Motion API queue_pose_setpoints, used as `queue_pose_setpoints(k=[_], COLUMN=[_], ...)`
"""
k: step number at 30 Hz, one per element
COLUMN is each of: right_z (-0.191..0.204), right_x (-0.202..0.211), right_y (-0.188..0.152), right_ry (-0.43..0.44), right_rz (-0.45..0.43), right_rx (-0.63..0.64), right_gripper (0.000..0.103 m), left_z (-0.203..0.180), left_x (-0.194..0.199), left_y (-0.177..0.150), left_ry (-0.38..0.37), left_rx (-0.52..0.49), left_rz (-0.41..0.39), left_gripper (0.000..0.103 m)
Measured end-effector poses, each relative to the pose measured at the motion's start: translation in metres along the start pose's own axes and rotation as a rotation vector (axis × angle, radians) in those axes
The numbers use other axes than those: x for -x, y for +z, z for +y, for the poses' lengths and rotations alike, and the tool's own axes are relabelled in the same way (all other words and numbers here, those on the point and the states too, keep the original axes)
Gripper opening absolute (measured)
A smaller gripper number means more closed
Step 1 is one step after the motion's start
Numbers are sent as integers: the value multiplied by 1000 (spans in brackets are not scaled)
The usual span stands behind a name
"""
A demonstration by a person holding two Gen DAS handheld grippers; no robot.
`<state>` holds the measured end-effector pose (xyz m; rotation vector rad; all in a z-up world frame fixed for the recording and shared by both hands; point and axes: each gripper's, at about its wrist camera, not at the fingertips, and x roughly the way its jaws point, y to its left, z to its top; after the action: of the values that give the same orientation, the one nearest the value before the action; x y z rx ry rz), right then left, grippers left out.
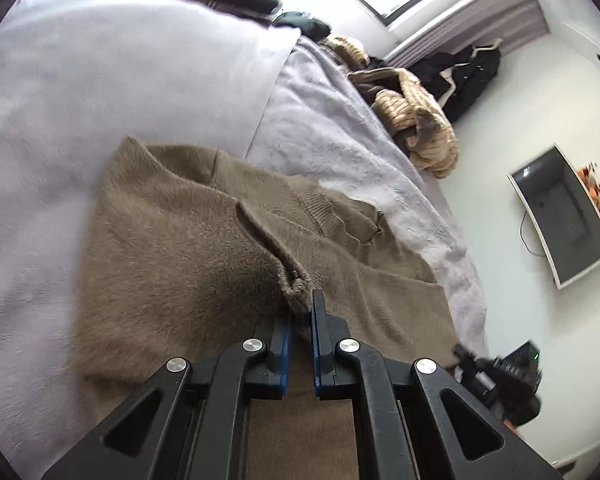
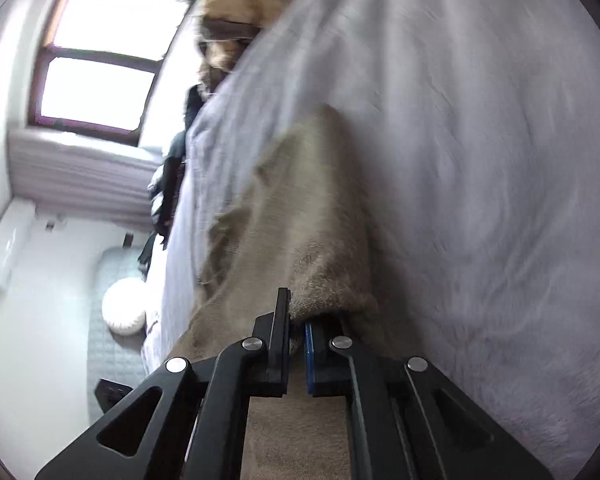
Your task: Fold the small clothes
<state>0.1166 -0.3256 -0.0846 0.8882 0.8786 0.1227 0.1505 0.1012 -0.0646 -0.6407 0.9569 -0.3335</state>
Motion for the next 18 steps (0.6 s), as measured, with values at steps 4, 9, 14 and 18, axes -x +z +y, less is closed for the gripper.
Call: queue_pose_setpoints(k=[4,9,14,18], right_z=[-16,-37,-31,-28], right_x=[1,0,10,35], right_y=[5,1,3,-3], right_ry=[-74,-85,-114,-171], right_rz=[46,80,111,93], right_rx=[27,8,54,140], right_gripper=[6,7,10,23], left_z=[8,23,16,11], left_x=[-6,-11,5,20], left_y=[-16,-34,-33,-33], left_ry=[47,91,160,214], left_rx=[-28,-25,-76,-91], left_rz=[39,64,45,5], left_gripper=[9,9,11,73])
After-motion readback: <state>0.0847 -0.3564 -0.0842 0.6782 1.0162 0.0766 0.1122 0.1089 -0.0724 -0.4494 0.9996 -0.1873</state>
